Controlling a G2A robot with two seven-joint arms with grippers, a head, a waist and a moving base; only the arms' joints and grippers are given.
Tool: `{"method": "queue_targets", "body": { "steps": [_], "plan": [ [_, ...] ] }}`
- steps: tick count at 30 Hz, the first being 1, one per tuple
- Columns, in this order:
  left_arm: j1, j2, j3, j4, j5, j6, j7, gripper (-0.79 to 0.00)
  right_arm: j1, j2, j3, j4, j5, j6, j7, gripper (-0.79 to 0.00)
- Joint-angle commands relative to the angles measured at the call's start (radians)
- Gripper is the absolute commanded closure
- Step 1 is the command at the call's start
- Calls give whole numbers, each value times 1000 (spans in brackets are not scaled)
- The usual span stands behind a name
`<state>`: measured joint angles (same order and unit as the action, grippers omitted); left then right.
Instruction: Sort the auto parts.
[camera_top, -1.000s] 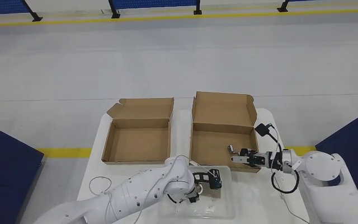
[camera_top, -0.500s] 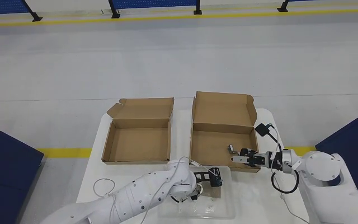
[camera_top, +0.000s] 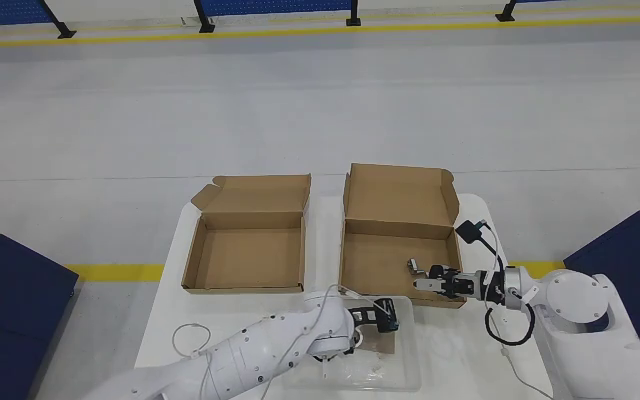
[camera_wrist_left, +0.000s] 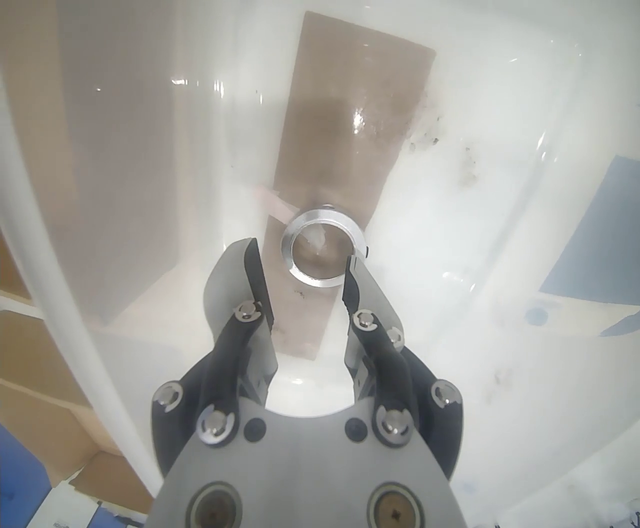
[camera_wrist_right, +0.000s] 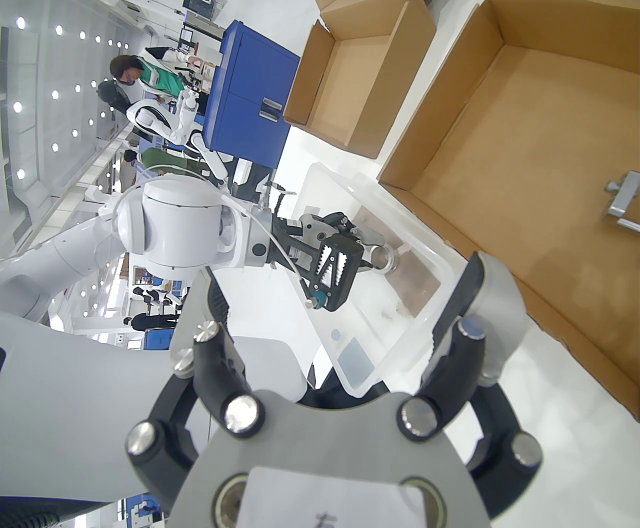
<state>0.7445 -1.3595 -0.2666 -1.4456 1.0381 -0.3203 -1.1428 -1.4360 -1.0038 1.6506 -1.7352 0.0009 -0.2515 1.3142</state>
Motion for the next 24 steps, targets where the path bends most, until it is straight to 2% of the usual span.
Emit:
{"method": "queue_targets", "body": {
  "steps": [1, 12, 19, 24],
  "plan": [
    [3, -5, -1, 6, 8, 0, -5, -292, 0, 0, 0, 0, 0, 0, 0, -785],
    [14, -36, 0, 34, 46, 0, -22, -262, 0, 0, 0, 0, 0, 0, 0, -785],
    [16, -56, -6, 57, 25, -25, -52, -311, 0, 0, 0, 0, 0, 0, 0, -785],
    [18, -67, -12, 73, -3, -37, -92, -317, 0, 0, 0, 0, 0, 0, 0, -785]
  ]
}}
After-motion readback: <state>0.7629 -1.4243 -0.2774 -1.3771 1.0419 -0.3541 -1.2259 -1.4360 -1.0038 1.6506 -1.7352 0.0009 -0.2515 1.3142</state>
